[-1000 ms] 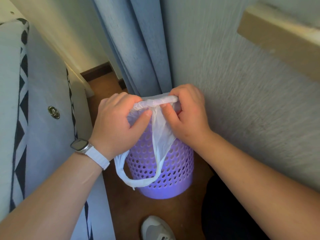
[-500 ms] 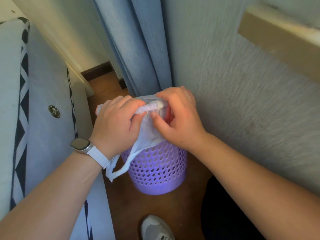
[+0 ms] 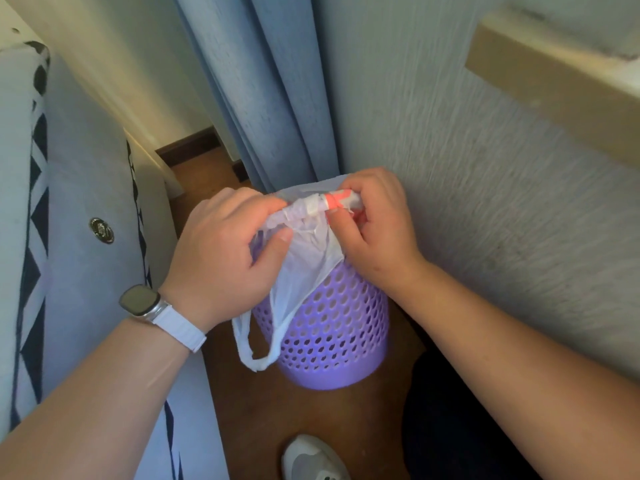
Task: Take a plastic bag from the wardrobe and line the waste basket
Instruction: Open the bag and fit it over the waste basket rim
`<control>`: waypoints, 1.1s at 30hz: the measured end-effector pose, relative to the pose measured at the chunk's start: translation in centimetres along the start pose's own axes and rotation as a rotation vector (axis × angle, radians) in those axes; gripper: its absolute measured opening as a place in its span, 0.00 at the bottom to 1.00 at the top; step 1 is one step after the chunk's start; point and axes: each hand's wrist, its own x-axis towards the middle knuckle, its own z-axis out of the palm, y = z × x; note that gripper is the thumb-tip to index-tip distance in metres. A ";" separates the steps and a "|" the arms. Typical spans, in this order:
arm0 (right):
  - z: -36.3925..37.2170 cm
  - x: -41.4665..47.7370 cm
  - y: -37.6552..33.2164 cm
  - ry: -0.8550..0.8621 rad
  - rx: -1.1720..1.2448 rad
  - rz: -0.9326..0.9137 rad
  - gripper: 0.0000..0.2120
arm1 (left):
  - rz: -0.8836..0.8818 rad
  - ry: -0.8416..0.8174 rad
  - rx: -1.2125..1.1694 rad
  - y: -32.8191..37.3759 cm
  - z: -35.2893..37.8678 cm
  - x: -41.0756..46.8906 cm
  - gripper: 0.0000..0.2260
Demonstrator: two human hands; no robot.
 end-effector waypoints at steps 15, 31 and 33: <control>0.8 -0.2 -2.0 -0.159 -0.012 -0.021 0.14 | -0.135 -0.003 0.076 -0.2 1.2 0.1 0.10; 0.3 -0.1 -0.8 -0.038 -0.011 0.033 0.13 | -0.080 0.018 -0.085 0.1 0.8 0.0 0.13; 0.3 -0.1 -1.3 -0.022 -0.047 0.006 0.13 | -0.065 0.019 0.001 0.7 0.7 0.0 0.17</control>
